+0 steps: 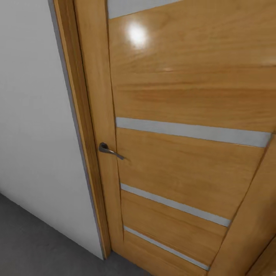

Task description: Move the two storage containers from the living room to the garage. In the garage, place one container on the floor and stack the other container on top of it (either order is fine).

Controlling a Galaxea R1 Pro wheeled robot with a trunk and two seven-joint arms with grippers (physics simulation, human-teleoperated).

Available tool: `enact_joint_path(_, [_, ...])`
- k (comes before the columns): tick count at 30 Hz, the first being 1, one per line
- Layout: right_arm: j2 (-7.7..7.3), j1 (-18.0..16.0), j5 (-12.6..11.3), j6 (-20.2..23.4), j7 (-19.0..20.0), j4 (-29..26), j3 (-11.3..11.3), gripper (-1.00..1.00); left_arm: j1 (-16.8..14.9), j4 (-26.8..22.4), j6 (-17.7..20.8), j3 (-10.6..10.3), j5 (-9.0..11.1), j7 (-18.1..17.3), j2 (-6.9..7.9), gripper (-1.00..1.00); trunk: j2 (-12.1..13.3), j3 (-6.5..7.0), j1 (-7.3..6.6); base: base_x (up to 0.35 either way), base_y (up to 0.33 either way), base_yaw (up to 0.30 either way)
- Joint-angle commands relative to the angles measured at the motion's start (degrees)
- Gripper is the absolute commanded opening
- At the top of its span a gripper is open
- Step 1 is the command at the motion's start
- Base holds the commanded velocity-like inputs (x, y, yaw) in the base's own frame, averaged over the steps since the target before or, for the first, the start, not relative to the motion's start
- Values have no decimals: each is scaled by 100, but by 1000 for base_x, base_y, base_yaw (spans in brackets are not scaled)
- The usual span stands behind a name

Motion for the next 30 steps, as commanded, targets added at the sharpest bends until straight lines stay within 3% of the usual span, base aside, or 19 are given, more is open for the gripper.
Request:
enact_joint_path(1, [0, -3, -62, -17, 1, 3, 51, 100, -1, 0, -16, 16, 5, -5, 1, 100, -3, -6, 0, 0, 0, -241])
enact_joint_path(30, [0, -3, -60, -17, 1, 3, 54, 100, -1, 0, -16, 16, 5, -13, -7, 100, -3, -6, 0, 10, 10, -224])
